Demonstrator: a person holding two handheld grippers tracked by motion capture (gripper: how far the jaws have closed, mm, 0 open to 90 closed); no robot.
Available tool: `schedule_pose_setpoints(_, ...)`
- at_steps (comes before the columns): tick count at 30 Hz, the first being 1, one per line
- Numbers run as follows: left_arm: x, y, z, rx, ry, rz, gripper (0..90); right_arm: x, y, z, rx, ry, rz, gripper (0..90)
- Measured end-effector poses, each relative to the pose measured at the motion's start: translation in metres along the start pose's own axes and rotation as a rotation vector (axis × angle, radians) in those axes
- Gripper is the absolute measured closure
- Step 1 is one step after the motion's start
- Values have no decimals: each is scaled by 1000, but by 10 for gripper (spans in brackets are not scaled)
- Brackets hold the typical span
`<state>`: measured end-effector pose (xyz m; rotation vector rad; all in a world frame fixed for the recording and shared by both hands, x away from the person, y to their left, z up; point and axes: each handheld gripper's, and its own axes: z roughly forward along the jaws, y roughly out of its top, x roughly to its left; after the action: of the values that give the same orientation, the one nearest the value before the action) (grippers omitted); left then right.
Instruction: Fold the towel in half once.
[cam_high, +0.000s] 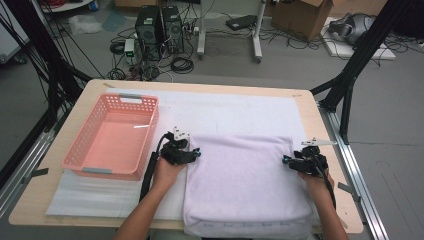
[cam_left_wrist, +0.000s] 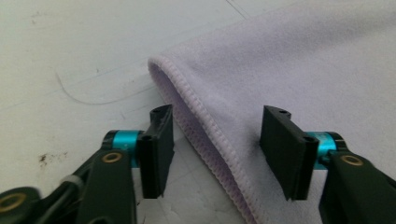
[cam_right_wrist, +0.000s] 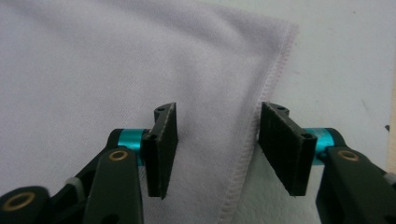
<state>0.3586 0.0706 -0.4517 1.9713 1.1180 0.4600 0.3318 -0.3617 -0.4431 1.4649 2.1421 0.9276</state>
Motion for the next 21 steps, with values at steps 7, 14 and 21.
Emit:
schedule_pose_setpoints(7,-4,0,0,1,-80,13,776,4,0,-1,7,61,2,816)
schedule_pose_setpoints(14,3,3,0,-12,-117,-90,858,3,1,-2,-2,83,0,845)
schedule_pose_setpoints(21,11,31,-5,-110,-80,-91,859,-2,17,-11,-145,73,6,849)
